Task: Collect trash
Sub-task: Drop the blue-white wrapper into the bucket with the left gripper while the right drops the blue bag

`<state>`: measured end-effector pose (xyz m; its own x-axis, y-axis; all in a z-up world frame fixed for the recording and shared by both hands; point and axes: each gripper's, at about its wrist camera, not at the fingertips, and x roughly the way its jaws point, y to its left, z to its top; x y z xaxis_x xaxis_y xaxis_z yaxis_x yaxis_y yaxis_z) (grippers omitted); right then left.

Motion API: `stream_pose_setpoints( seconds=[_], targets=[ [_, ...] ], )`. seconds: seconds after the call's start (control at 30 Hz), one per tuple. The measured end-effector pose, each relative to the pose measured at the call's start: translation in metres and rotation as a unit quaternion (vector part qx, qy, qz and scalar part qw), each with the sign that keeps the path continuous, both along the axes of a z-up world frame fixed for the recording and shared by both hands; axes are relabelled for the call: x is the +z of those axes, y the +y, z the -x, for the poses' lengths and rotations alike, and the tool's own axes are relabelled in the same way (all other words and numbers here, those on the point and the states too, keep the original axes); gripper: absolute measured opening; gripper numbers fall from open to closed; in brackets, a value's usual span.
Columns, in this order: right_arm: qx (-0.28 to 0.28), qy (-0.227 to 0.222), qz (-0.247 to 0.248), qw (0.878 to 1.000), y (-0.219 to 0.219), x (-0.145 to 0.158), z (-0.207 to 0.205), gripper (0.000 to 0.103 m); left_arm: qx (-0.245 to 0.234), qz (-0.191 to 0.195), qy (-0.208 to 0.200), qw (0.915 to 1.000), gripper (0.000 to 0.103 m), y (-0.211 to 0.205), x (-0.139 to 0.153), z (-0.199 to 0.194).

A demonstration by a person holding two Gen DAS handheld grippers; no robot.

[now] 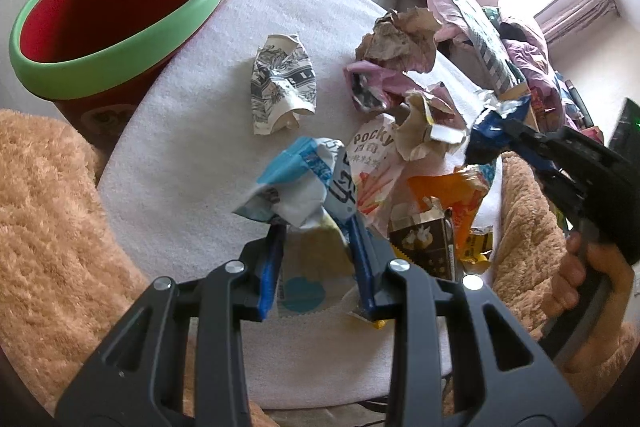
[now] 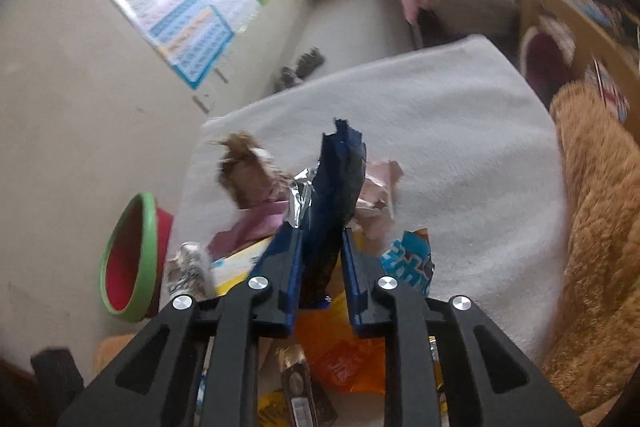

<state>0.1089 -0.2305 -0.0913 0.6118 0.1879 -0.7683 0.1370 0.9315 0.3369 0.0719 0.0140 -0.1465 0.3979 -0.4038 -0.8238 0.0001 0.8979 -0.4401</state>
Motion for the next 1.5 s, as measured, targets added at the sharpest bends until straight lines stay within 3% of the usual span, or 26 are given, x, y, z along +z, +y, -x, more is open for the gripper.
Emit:
stream_pose_setpoints(
  seconds=[0.2,0.4,0.73,0.9,1.13,1.5],
  targets=[
    [0.046,-0.04,-0.005,0.998,0.026,0.029,0.013,0.016,0.006,0.013,-0.015,0.9998,0.031,0.006,0.006,0.004],
    [0.097,-0.046,-0.009,0.994,0.06,0.039,0.01,0.016,0.032,0.014,-0.052,0.998,0.031,0.03,0.027,-0.001],
    [0.148,-0.022,-0.008,0.989,0.111,0.031,-0.016,0.015,0.128,0.005,-0.088,0.9878,0.031,0.126,0.056,-0.034],
    [0.182,-0.02,-0.009,0.983,0.148,0.03,-0.029,0.015,0.157,-0.023,-0.102,0.982,0.031,0.162,0.069,-0.048],
    [0.218,-0.033,-0.003,0.975,0.209,0.033,-0.06,0.015,0.175,-0.077,-0.087,0.9777,0.031,0.186,0.06,-0.065],
    [0.223,-0.043,0.018,0.974,0.268,0.031,-0.103,0.015,0.19,-0.088,-0.069,0.9753,0.031,0.2,0.051,-0.083]
  ],
)
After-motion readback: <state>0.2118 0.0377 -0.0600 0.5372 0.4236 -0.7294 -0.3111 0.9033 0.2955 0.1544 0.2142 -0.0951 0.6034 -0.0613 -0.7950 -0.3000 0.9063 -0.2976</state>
